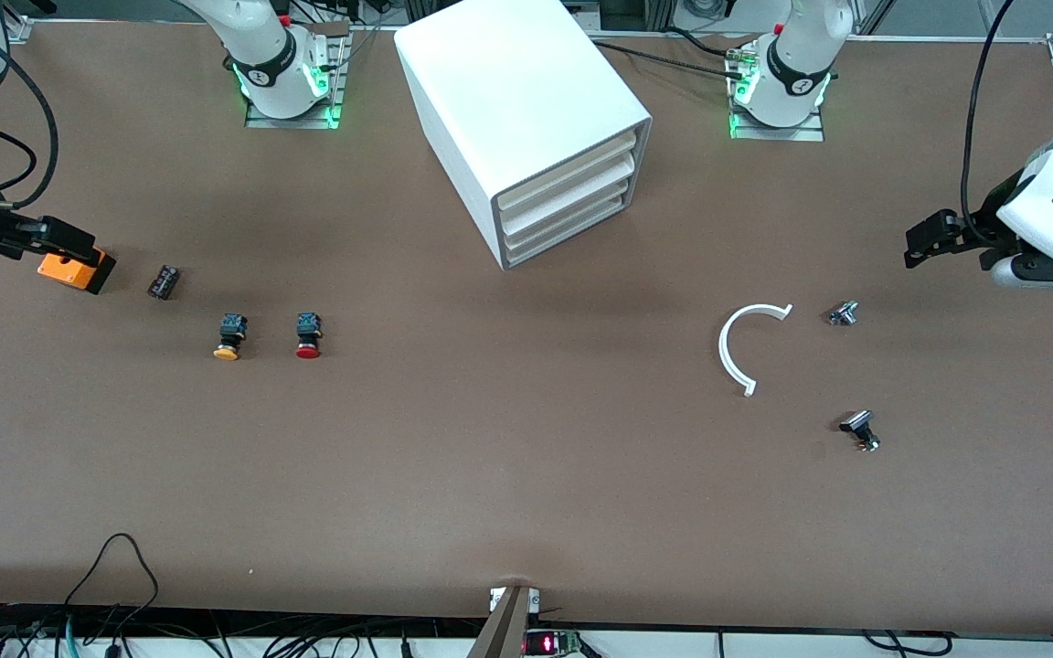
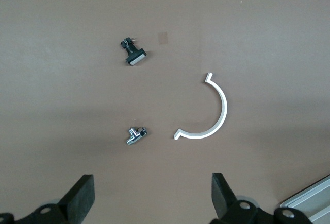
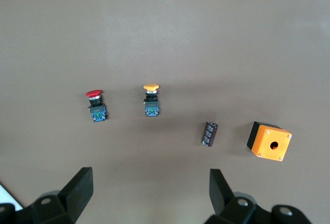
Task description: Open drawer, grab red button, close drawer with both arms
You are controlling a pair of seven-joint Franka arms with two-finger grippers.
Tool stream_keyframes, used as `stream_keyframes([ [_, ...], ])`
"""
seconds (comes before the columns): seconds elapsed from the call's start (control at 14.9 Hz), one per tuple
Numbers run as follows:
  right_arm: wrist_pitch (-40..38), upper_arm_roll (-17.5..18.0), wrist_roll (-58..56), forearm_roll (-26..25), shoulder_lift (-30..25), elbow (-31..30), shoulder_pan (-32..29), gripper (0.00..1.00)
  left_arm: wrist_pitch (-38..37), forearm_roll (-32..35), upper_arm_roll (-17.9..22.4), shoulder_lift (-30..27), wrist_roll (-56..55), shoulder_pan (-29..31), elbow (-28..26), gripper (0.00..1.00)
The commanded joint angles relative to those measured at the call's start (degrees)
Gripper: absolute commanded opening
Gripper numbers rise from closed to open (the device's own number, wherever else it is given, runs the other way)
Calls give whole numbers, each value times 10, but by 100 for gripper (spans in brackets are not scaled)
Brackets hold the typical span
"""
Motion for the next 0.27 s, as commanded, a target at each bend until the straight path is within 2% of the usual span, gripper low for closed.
stream_keyframes([
  [0.0,23,-2,-12,-7,-44,-52,0,100,-13,-6,3,3,6,-2,9,100],
  [0.2,20,-5,-21,-7,-44,-52,0,100,-13,-6,3,3,6,-1,9,100],
])
